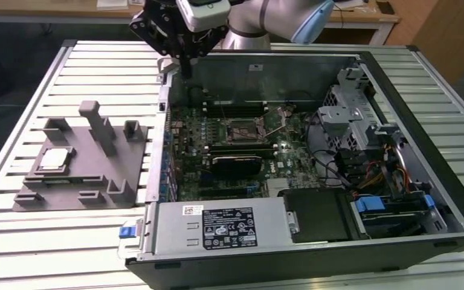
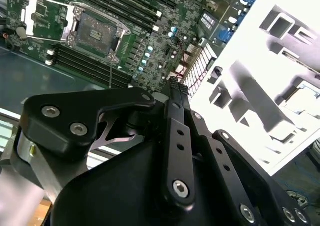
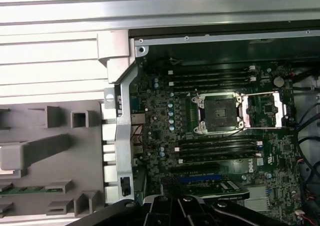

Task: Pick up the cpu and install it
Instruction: 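Reach for the cpu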

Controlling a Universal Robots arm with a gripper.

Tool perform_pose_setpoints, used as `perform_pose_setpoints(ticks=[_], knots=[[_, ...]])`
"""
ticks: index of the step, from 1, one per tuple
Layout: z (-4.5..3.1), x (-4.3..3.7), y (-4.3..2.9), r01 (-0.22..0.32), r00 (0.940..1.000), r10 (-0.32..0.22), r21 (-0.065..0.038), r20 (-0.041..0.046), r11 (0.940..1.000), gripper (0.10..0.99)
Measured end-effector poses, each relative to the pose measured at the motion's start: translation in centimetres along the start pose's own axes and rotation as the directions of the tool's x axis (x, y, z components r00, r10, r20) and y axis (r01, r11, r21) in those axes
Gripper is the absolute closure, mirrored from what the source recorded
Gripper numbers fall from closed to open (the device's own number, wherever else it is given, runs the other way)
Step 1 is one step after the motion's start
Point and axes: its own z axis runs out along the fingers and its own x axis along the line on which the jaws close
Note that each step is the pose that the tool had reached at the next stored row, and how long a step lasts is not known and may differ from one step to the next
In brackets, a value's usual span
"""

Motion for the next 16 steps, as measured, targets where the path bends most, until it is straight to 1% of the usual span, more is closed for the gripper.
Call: perform_pose_setpoints(ticks=[16], knots=[[-0.04, 1.67, -0.13, -0.001, 1.0, 0.001, 0.0, 0.0001, 1.0, 0.98]])
